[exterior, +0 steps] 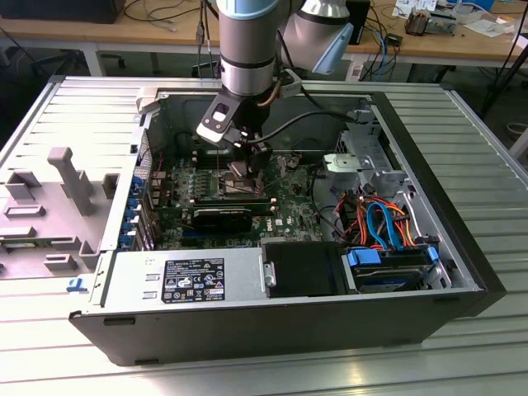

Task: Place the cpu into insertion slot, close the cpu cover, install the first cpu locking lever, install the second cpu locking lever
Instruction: 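Place the cpu into insertion slot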

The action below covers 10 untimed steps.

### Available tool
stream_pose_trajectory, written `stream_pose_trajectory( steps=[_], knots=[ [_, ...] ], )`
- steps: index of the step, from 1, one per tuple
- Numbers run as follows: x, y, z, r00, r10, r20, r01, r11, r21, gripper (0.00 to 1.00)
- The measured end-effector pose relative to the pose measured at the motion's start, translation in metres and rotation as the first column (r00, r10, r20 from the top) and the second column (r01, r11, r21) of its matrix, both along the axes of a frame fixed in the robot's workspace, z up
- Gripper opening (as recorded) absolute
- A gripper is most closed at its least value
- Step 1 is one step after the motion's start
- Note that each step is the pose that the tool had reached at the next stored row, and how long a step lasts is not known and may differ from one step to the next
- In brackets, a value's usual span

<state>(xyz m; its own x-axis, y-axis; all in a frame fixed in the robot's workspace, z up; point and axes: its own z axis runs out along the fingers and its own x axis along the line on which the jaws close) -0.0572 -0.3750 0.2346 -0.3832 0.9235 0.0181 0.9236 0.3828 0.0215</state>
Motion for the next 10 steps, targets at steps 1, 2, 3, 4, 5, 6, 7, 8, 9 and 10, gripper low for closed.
stream_pose_trajectory(
  steps=[1,2,3,4,5,6,7,8,9,10],
  knots=[
    [0.0,0.0001,-0.0001,1.0,-0.005,0.0001,0.005,1.0,0.0001,0.54],
    [0.0,0.0002,-0.0001,1.0,-0.01,0.0,0.01,1.0,0.0001,0.54],
    [0.0,0.0002,0.0,0.9999,-0.017,-0.0001,0.017,0.9999,-0.0001,0.54],
    [0.0,0.0002,0.0,0.9998,-0.022,-0.0001,0.022,0.9998,-0.0002,0.54],
    [0.0,0.0002,-0.0001,0.9995,-0.03,-0.0001,0.03,0.9995,-0.0002,0.54],
    [0.0,0.0003,-0.0002,0.9989,-0.048,-0.0001,0.048,0.9989,-0.0002,0.54],
    [0.0,0.0003,-0.0006,0.9977,-0.068,-0.0001,0.068,0.9977,-0.0001,0.54],
    [0.0,0.0003,-0.0006,0.9976,-0.07,-0.0001,0.07,0.9976,-0.0002,0.54],
    [0.0,0.0003,-0.0007,0.9974,-0.072,-0.0001,0.072,0.9974,-0.0002,0.54],
    [0.0,0.0003,-0.0008,0.9972,-0.075,-0.0001,0.075,0.9972,-0.0001,0.54]
  ],
)
